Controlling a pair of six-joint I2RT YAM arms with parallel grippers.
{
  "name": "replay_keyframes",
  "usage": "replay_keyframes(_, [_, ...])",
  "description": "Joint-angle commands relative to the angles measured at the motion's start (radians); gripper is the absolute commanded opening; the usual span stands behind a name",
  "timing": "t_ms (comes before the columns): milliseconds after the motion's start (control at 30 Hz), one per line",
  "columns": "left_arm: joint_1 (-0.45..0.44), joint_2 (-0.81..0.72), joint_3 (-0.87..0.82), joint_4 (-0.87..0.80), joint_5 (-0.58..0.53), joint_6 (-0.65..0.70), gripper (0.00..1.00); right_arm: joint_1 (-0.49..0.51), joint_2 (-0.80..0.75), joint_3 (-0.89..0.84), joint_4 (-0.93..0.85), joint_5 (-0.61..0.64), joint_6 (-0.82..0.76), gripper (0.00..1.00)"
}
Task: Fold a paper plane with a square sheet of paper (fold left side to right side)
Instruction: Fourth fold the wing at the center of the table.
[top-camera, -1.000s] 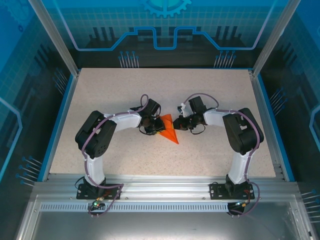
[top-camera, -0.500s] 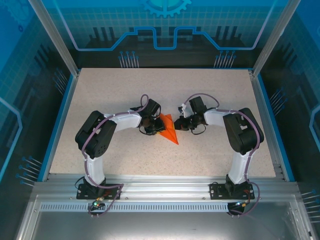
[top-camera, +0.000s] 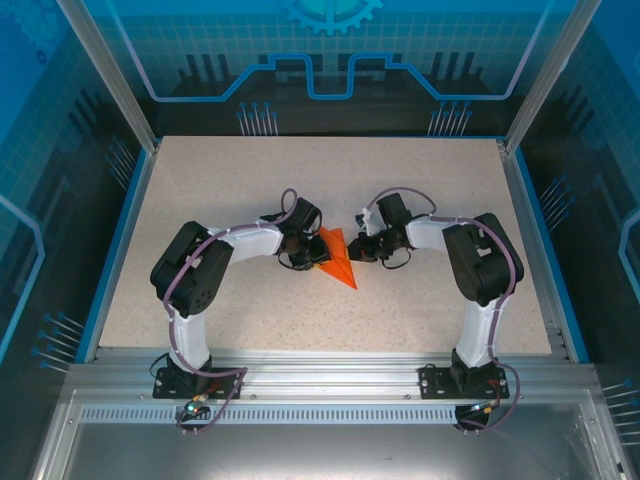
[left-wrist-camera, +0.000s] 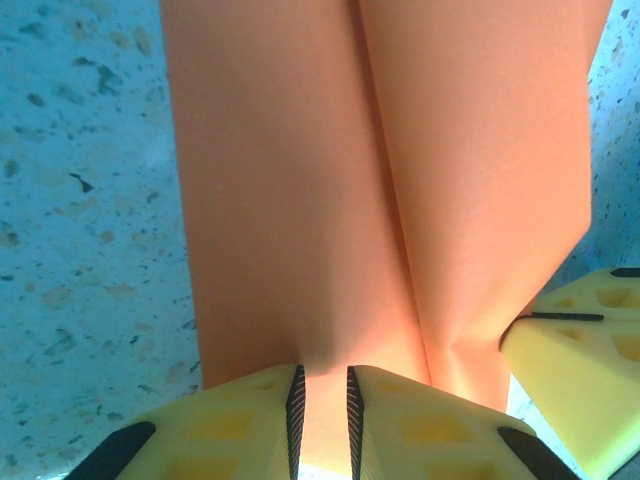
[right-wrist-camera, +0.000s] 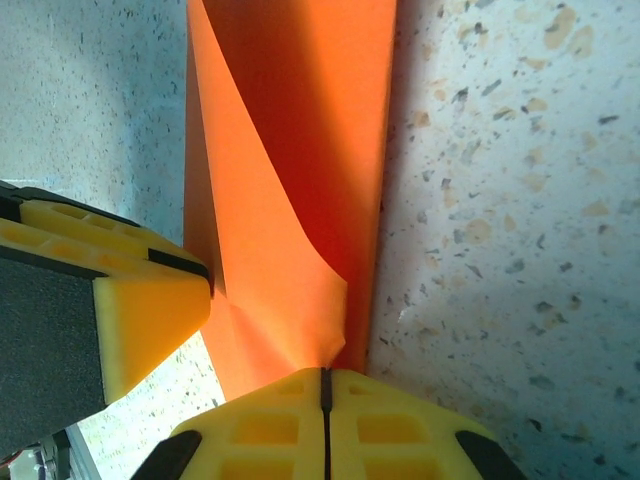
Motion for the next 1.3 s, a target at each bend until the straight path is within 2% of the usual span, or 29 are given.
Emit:
replay_keyframes(0, [-0.005, 0.027, 0.002, -0.038, -0.016, 0.021, 0.23, -0.014, 0.023, 0.024, -0.036, 0.016, -0.019, 0.07])
replay_keyframes(667, [-0.005, 0.027, 0.009, -0.04, -0.011, 0.025, 0.24, 0.0, 0.07, 0.056, -0.087, 0.036, -0.033, 0.07])
replay_keyframes(900, [-0.005, -0.042, 0.058, -0.088, -0.007, 0.063, 0.26, 0.006, 0.089, 0.057, -0.143, 0.084, -0.047, 0.07])
replay_keyframes(1067, [-0.005, -0.07, 0.108, -0.089, 0.052, 0.072, 0.28, 0.009, 0.096, 0.056, -0.149, 0.093, -0.048, 0.07])
replay_keyframes(1267, [-0.01, 0.006, 0.166, -0.064, 0.105, 0.061, 0.26, 0.015, 0.093, 0.061, -0.156, 0.103, -0.052, 0.07])
